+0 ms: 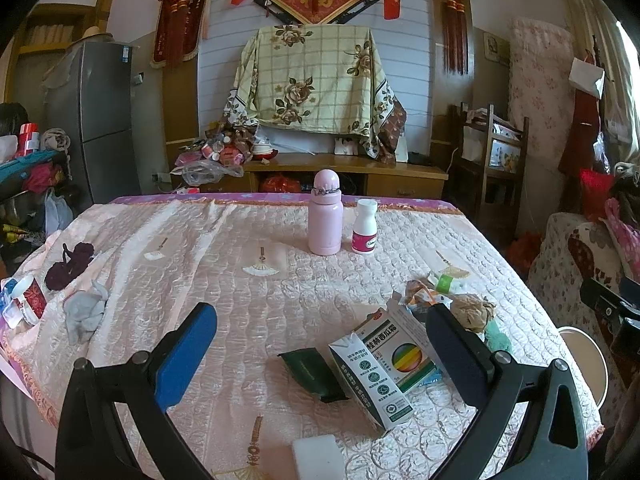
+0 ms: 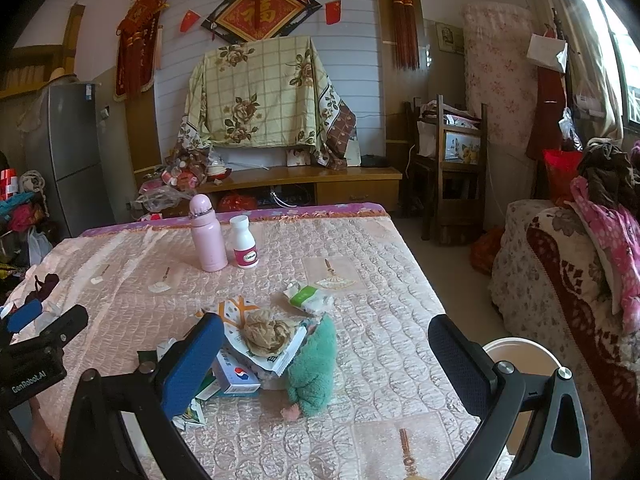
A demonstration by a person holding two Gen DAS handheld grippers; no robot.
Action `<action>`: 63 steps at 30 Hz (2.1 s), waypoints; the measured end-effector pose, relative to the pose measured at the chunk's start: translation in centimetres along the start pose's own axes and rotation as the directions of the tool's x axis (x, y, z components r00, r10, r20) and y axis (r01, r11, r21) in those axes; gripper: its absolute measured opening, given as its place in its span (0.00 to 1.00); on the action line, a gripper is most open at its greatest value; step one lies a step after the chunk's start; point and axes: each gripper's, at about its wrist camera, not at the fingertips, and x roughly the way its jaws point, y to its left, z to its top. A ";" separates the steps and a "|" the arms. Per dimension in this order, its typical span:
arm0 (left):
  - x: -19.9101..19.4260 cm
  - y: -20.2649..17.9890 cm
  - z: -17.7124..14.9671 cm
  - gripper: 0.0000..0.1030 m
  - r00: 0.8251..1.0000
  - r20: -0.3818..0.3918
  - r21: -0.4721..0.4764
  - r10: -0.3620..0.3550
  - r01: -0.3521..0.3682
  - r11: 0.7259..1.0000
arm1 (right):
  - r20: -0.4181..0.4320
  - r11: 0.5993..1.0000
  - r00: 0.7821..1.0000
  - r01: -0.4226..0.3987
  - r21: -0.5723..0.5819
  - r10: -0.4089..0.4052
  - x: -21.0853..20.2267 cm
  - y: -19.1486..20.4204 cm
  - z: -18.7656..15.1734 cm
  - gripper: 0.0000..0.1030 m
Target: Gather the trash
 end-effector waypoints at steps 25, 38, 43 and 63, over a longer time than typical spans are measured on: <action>0.5 0.9 -0.8 1.00 0.999 -0.033 -0.022 0.006 -0.006 1.000 | -0.038 1.000 0.999 0.020 -0.013 -0.021 0.9 -0.2 -0.5 1.00; 0.9 2.7 -1.1 1.00 0.998 -0.062 -0.029 0.032 -0.034 0.999 | -0.065 1.000 0.998 0.024 -0.008 -0.024 1.3 -0.9 -0.9 1.00; 1.2 3.7 -1.6 1.00 0.995 -0.096 -0.035 0.027 -0.030 0.999 | -0.090 1.000 0.996 0.023 -0.006 -0.024 1.8 -1.4 -1.2 1.00; 1.7 3.8 -4.4 1.00 0.982 -0.186 0.031 0.033 -0.027 0.999 | -0.235 1.000 0.972 0.004 -0.019 -0.008 4.6 -3.1 -3.3 1.00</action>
